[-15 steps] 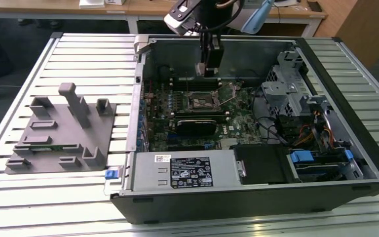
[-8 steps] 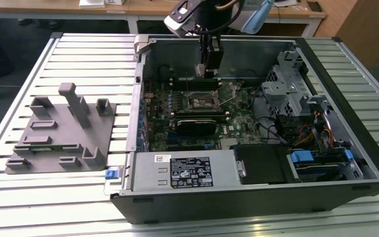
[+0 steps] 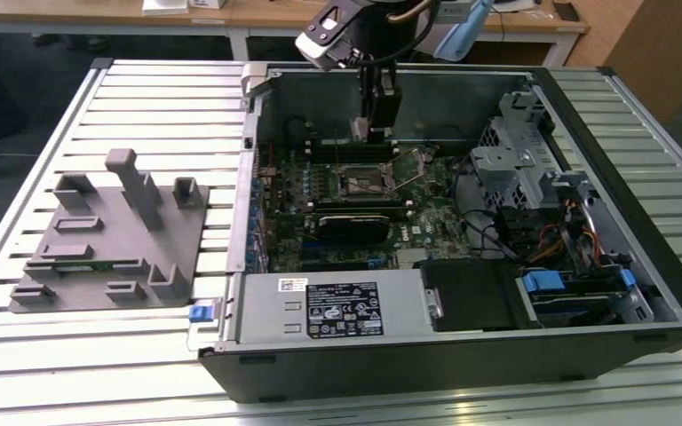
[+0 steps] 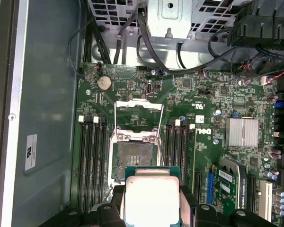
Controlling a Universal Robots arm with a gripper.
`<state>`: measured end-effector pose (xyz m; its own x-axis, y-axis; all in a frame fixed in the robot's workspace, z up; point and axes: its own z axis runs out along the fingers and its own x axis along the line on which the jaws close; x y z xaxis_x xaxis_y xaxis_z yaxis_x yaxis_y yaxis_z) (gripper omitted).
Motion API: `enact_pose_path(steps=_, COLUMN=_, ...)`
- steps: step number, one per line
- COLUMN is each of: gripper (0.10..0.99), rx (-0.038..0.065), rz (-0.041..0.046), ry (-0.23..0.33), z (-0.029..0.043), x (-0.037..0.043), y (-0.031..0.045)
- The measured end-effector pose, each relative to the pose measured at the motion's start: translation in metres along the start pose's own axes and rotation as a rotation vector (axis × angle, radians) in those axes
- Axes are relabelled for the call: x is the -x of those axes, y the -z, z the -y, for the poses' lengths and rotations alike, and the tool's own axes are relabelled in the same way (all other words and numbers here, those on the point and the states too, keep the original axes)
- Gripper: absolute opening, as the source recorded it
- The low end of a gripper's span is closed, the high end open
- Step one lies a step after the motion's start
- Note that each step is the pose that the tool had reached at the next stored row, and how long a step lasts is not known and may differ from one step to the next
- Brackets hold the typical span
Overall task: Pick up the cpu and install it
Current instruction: 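Place the cpu into insertion slot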
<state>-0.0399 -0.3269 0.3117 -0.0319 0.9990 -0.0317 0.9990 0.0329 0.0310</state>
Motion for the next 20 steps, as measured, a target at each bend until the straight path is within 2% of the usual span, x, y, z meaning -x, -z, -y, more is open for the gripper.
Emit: enact_pose_path(steps=20, gripper=0.541, rx=0.0, rz=0.0, ry=0.0, z=-0.0022, x=-0.0019, y=-0.0073)
